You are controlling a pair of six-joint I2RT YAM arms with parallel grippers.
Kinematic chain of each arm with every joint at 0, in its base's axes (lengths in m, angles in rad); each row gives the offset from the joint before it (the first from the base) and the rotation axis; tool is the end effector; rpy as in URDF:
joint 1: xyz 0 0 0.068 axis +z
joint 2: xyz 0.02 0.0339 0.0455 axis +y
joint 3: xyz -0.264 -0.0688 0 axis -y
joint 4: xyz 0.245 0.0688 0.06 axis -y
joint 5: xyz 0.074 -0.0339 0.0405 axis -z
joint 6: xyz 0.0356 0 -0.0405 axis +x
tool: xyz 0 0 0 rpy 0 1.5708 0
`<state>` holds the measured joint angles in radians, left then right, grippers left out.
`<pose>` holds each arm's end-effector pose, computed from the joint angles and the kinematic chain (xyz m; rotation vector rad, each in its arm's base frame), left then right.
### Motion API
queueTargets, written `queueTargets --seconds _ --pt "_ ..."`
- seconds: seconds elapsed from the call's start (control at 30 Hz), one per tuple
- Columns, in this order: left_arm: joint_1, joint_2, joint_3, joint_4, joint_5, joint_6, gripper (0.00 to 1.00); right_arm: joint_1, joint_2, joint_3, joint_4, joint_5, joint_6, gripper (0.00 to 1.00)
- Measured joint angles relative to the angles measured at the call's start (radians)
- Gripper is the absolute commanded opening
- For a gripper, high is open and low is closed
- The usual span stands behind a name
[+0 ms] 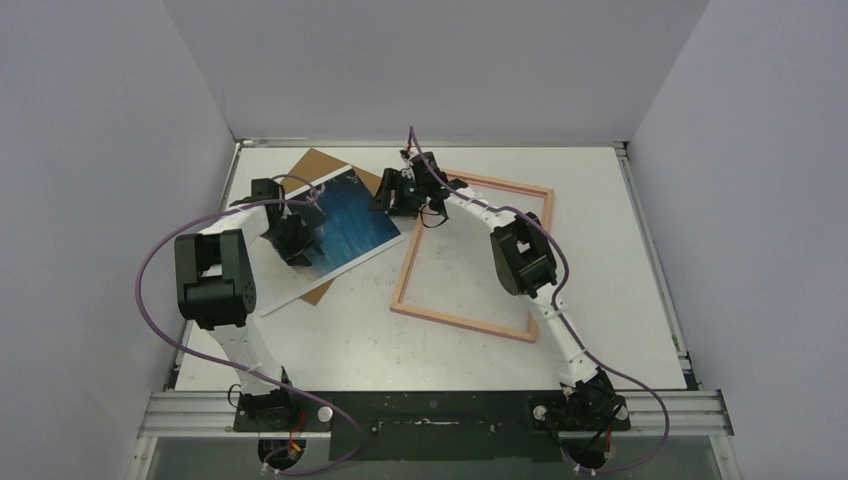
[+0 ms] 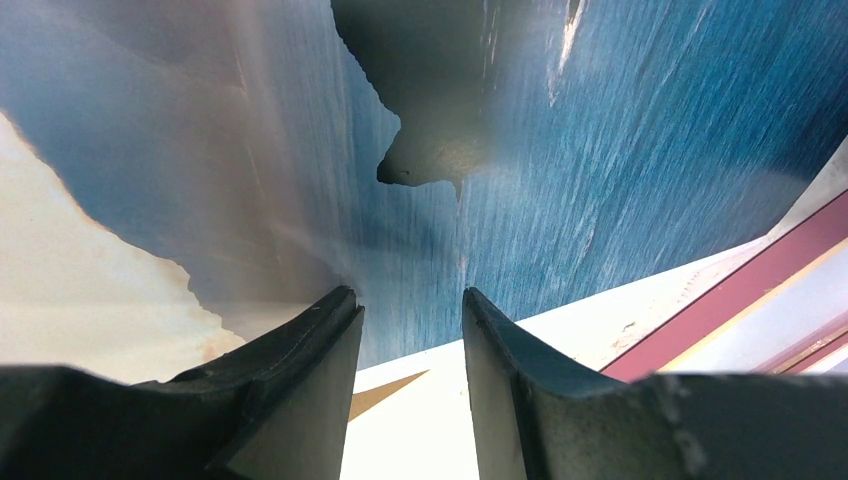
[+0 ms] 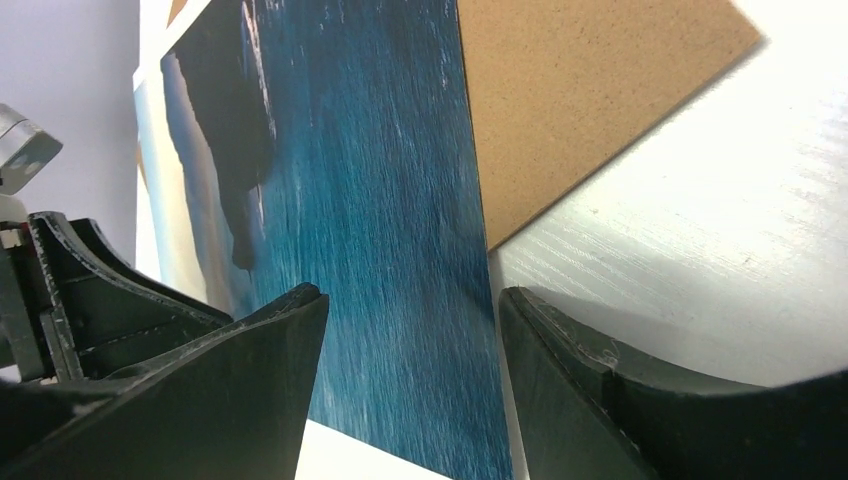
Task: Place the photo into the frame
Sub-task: Pick up the photo at the center of the board.
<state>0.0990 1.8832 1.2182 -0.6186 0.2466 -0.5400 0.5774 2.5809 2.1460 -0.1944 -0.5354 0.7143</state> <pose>0.3608 0.0271 0.1567 -0.8566 2.7537 -0.4399 0.4724 0.3294 0.1435 -0.1696 2.4103 1.2572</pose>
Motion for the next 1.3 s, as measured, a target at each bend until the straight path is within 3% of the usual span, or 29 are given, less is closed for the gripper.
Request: queueTargets --seconds 0.27,0.5,0.73,1.07,1.3 --pt "0.001 0.000 0.000 0.000 0.002 0.000 0.41 0.011 0.003 0.006 -0.010 0.010 -0.016 0.65" --pt "0.001 -0.001 -0.005 0.005 0.001 -0.002 0.40 -0.010 -0.031 -0.142 0.195 -0.098 0.142 0.65" --pt "0.001 -0.001 -0.005 0.005 0.001 -0.002 0.40 -0.007 -0.031 -0.196 0.290 -0.195 0.294 0.66" --pt "0.001 -0.001 -0.005 0.005 0.001 -0.002 0.40 -0.002 -0.031 -0.298 0.602 -0.281 0.539 0.79" --pt "0.001 -0.001 -0.005 0.005 0.001 -0.003 0.40 0.014 -0.033 -0.299 0.710 -0.293 0.607 0.72"
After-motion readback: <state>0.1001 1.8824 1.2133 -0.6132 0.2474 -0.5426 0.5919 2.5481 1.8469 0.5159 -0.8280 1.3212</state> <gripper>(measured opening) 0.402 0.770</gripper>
